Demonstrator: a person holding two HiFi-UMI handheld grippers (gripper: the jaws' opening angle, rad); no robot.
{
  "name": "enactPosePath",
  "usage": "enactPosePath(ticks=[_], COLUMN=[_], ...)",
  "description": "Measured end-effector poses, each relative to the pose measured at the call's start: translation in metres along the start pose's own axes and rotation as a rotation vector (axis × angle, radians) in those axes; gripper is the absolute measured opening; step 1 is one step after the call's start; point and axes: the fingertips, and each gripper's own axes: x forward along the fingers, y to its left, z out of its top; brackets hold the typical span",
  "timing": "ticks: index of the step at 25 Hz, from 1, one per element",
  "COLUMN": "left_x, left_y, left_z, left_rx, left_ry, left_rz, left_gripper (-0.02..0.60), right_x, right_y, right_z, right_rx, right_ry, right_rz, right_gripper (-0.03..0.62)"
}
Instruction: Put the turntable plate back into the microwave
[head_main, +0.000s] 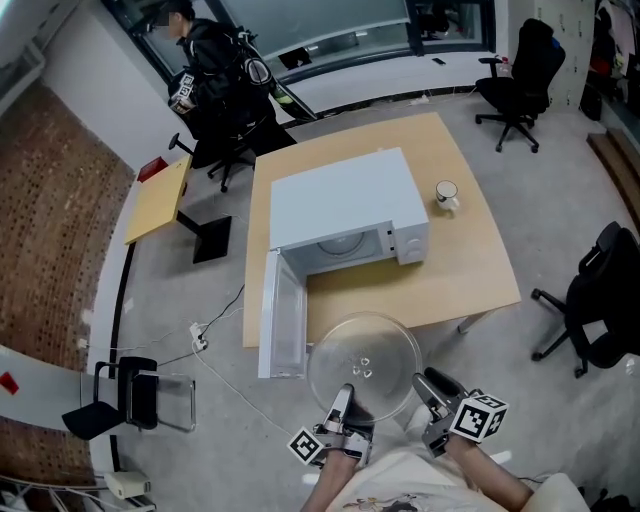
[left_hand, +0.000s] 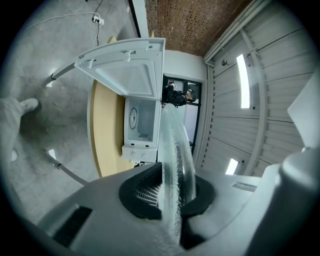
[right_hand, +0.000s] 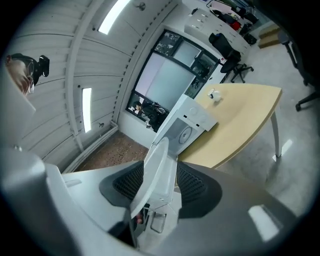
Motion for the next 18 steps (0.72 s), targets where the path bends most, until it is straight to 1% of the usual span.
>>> enactPosePath(ticks=[2, 4, 6, 8, 9, 11, 12, 14, 15, 18], left_x=[0.011, 0.020, 0.033, 0.051, 0.059, 0.076, 0.085, 0.099, 0.103, 0.115], left_y=[-0.002, -0.006, -0.007, -0.010, -0.012, -0.020, -0.024, -0.029, -0.030, -0.027], left_z=[0.007, 0.015, 0.027, 0.040, 0.047, 0.058, 0.063, 0.073, 0.077, 0.084], left_rx=[0.016, 0.043, 0.054, 0.045, 0.043, 0.046, 0.044, 0.038, 0.037, 0.044], left_ry=[0.012, 0.032, 0.049, 0.065, 0.075, 0.101, 0.115, 0.145, 0.160, 0.201], left_rz=[0.000, -0.002, -0.002, -0.001, -0.004, -0.020, -0.025, -0.024, -0.022, -0.008], left_gripper=[0.021, 0.021, 0.021, 0.021, 0.021, 0.021, 0.021, 0.021, 0.021, 0.021], right_x=[0.012, 0.023, 0.039, 0.061, 0.071, 0.089, 0.099, 0.119, 0.127, 0.142], right_y=[0.002, 0.004, 0.004, 0.010, 0.013, 0.014, 0.017, 0.030, 0.034, 0.031], right_z=[0.004, 0.006, 0.008, 0.011, 0.011, 0.013, 0.017, 0.024, 0.026, 0.030], right_rx=[0.026, 0.074, 0.165, 0.259, 0.266, 0.219, 0.224, 0.281, 0.292, 0.289], right_ry=[0.004, 0.014, 0.011, 0.001, 0.006, 0.029, 0.029, 0.004, -0.006, -0.019], right_rz=[0.012, 0.026, 0.048, 0.079, 0.078, 0.053, 0.055, 0.085, 0.093, 0.087], right_gripper=[0.213, 0.229, 0.249, 0.258, 0.258, 0.258, 0.256, 0.237, 0.230, 0.208])
